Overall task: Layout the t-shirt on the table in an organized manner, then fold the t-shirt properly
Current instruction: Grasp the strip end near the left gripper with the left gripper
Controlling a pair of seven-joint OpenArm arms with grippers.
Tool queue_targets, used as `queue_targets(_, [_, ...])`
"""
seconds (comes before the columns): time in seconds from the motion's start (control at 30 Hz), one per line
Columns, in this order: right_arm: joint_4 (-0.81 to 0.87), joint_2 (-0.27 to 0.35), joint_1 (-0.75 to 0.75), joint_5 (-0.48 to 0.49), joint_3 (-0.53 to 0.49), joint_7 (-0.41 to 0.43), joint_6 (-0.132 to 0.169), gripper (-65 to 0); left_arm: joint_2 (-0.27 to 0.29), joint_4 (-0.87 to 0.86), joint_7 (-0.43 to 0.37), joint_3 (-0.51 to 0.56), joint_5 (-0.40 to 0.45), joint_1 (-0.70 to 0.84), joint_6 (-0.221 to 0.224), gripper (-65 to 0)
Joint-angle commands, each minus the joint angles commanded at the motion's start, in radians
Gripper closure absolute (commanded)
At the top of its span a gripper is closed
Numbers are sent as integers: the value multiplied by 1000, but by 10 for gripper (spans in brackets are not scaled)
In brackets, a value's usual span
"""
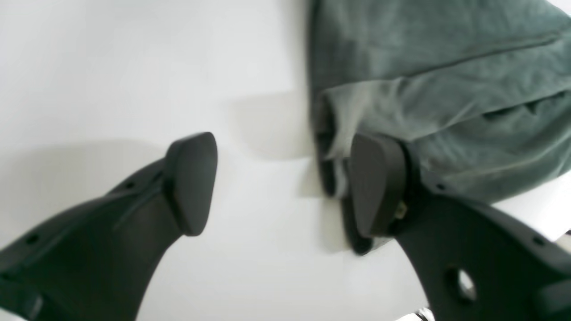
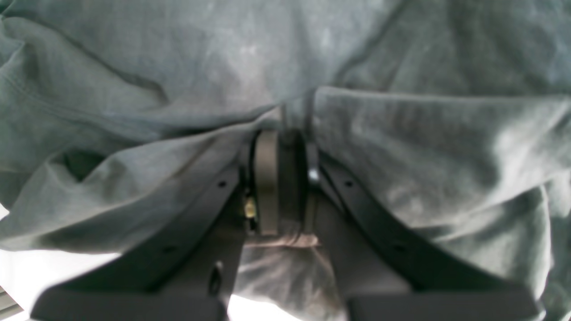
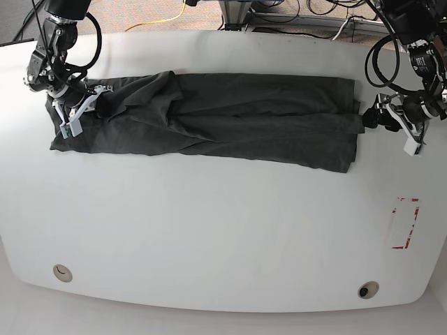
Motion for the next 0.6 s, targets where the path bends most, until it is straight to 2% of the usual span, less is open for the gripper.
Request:
queue_targets(0.17, [0,0,0,0,0,0,0,-75,17,-29,-48,35,9,0,0,-440])
queue_targets(0.37, [0,0,0,0,0,0,0,-75,25,-72,-132,121,72,-18,0,-440])
queue_targets(0.6, [0,0,2,3,0,0,0,-75,71,-69,-132,121,115,-26,0,-439])
